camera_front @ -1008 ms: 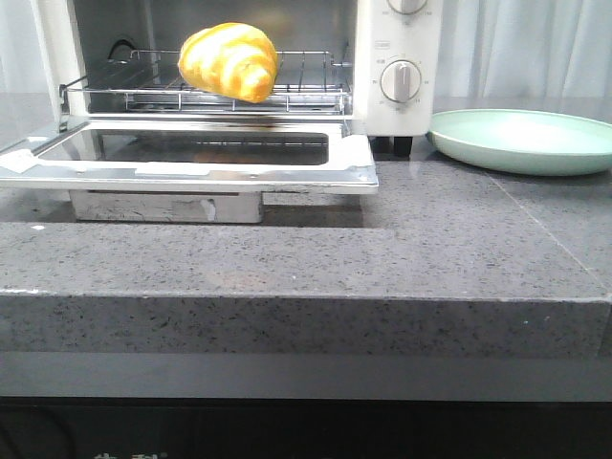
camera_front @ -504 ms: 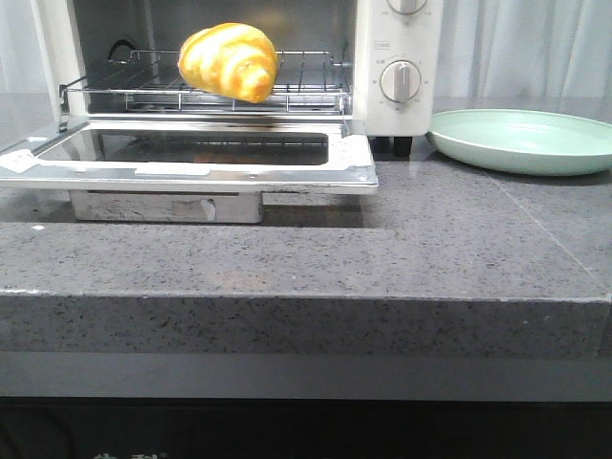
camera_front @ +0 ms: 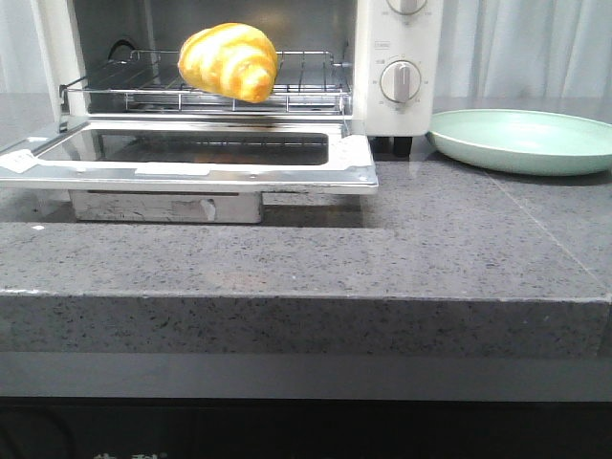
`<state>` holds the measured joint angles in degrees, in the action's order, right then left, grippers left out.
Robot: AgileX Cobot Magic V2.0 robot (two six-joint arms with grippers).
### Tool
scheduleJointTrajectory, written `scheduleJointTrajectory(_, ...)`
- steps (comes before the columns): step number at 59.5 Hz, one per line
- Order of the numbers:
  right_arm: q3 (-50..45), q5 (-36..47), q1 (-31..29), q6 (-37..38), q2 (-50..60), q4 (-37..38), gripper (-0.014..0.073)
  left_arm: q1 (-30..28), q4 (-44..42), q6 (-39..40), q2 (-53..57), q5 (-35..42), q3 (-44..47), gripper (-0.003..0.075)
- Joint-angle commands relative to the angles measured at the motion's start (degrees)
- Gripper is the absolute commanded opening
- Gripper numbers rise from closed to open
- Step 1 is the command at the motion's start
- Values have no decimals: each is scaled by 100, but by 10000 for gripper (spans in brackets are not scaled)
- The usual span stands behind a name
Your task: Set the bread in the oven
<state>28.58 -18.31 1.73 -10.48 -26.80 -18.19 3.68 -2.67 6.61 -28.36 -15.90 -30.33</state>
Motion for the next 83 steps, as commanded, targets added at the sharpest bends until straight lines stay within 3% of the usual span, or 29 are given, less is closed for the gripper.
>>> scheduleJointTrajectory(1, 150, 453, -40, -54, 10, -57, -66, -10, 1, 55, -18, 410, -150, -20)
scheduleJointTrajectory(36, 150, 453, -40, -54, 10, -57, -66, -10, 1, 55, 52, 423, -32, -20)
scheduleJointTrajectory(68, 150, 453, -40, -54, 10, -57, -66, -10, 110, 55, 2876, 423, 2323, -20)
scheduleJointTrajectory(83, 150, 438, -40, -54, 10, -57, -66, -10, 110, 55, 2968, 1126, 3053, -20)
